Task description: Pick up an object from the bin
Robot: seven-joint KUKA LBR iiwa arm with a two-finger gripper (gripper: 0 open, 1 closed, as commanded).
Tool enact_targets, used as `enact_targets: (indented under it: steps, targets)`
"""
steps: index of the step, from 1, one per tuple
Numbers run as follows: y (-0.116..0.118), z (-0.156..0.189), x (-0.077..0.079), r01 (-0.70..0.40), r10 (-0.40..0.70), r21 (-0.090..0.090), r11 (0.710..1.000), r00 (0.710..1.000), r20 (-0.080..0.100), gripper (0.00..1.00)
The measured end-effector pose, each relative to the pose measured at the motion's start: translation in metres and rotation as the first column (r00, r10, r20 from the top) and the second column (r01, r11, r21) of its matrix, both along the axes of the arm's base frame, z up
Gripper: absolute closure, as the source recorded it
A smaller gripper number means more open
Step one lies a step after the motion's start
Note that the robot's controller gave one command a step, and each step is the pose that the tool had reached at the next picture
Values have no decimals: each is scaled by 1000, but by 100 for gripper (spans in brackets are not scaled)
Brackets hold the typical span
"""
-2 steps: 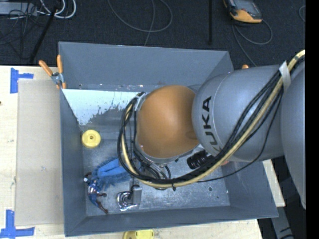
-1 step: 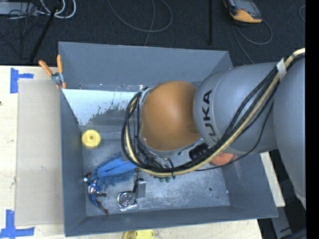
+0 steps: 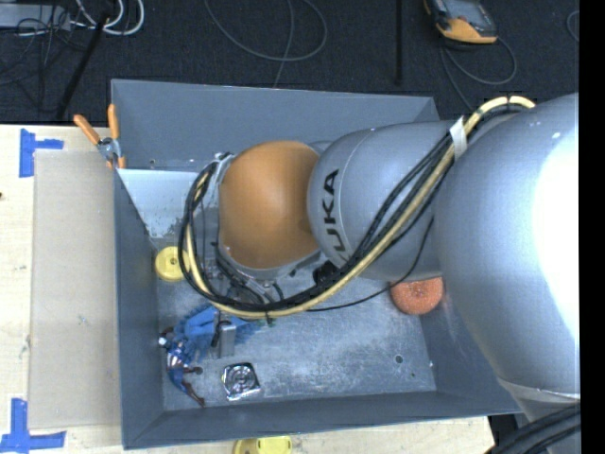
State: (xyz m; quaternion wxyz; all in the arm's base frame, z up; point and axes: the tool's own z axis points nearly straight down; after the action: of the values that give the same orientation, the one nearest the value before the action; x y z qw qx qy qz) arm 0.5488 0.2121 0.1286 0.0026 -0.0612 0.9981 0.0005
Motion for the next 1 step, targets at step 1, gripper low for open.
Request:
enact_targets:
  steps: [1]
  targets:
    - [-23, -44, -12, 28, -28, 1, 1000, 1000, -5, 100]
